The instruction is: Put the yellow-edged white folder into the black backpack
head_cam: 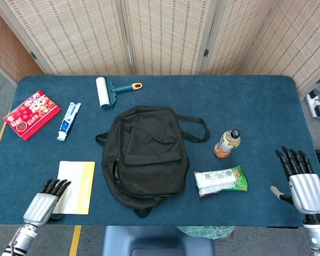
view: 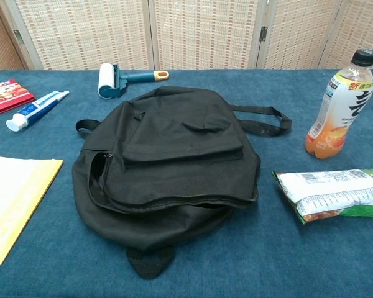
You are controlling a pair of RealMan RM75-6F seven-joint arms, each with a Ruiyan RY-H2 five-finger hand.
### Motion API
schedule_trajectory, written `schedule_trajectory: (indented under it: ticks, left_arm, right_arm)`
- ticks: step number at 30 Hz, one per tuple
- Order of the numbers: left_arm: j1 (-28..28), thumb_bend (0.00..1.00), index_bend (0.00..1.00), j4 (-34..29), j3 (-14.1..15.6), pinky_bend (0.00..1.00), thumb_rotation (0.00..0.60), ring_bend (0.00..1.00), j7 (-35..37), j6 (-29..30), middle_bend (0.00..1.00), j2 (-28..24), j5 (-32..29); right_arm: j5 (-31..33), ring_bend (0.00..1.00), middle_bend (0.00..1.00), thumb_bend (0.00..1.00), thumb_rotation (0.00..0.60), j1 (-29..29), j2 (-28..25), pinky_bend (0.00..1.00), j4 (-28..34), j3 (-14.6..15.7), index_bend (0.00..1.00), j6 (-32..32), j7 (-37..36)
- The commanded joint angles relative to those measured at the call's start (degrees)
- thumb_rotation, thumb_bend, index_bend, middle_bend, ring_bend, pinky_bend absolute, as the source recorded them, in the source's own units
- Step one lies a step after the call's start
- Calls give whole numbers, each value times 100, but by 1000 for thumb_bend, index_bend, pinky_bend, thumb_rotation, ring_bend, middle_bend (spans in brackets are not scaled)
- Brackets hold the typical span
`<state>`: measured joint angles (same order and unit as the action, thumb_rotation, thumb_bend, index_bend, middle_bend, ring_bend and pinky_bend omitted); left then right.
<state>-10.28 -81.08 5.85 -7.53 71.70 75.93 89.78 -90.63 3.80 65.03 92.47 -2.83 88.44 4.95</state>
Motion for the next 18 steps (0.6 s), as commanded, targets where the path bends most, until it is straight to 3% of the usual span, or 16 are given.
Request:
schedule_trajectory:
  ticks: [1, 9, 18]
  left_arm:
    - [-9, 117, 51, 108, -87, 28, 600, 86, 49, -29, 99, 46, -132]
    - [-186, 115, 62, 588, -436, 27, 600, 89, 293, -213, 101, 198, -503]
    - [-633, 117, 89, 1485, -1083, 28, 600, 93, 445, -824, 107, 507, -1288]
  right_arm:
    - [0, 19, 64, 44, 600, 2, 3, 0, 4, 2, 0, -8, 7]
    - [5, 19, 64, 44, 600, 2, 19, 0, 38, 12, 0, -32, 49]
    - [10, 18, 64, 43, 600, -40, 14, 0, 78, 23, 0, 13, 66]
